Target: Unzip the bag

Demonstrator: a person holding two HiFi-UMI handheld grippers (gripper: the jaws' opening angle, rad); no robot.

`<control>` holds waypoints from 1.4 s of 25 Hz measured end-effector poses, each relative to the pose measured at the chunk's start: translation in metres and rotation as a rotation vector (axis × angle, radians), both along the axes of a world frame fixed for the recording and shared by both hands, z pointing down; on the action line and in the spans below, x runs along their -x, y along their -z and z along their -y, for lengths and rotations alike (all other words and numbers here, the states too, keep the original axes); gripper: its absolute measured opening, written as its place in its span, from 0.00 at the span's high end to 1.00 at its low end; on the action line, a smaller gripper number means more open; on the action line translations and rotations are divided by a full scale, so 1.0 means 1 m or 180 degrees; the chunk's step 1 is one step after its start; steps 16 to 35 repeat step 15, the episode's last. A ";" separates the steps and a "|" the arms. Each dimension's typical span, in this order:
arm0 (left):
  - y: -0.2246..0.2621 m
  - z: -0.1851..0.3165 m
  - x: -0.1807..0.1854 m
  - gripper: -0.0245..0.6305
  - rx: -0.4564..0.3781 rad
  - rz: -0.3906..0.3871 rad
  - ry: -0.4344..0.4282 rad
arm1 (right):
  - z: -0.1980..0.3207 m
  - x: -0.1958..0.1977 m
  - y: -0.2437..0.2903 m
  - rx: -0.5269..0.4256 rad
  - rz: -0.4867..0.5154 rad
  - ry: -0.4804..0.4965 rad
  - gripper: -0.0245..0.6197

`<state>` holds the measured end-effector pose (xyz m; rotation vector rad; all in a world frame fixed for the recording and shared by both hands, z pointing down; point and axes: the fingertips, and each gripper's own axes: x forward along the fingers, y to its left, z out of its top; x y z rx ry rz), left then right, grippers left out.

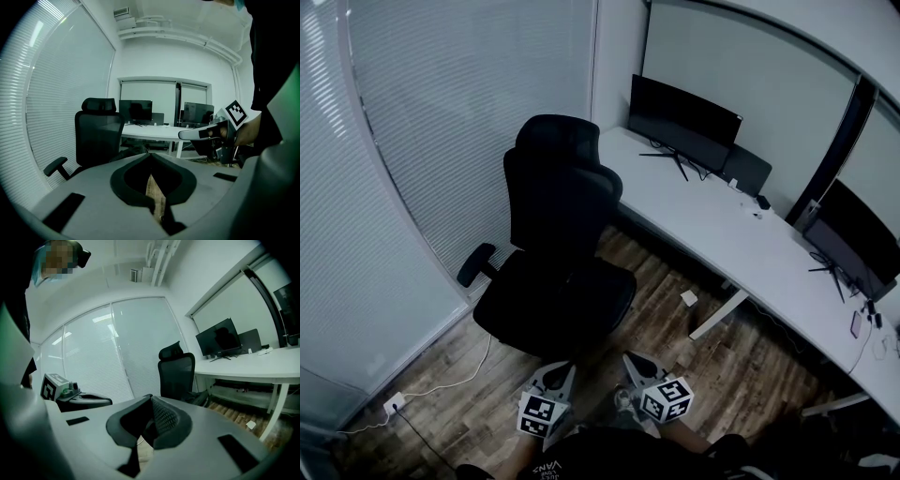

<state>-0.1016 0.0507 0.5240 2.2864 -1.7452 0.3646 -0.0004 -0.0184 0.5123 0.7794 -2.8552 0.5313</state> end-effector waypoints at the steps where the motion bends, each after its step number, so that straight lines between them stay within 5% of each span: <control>1: 0.000 0.000 0.000 0.93 0.0002 -0.0002 -0.0004 | 0.000 0.000 0.001 0.0001 0.0007 -0.0007 0.89; 35: 0.003 -0.009 -0.003 0.93 -0.0021 0.0000 -0.0031 | -0.009 -0.001 0.004 -0.0007 0.0025 -0.0019 0.89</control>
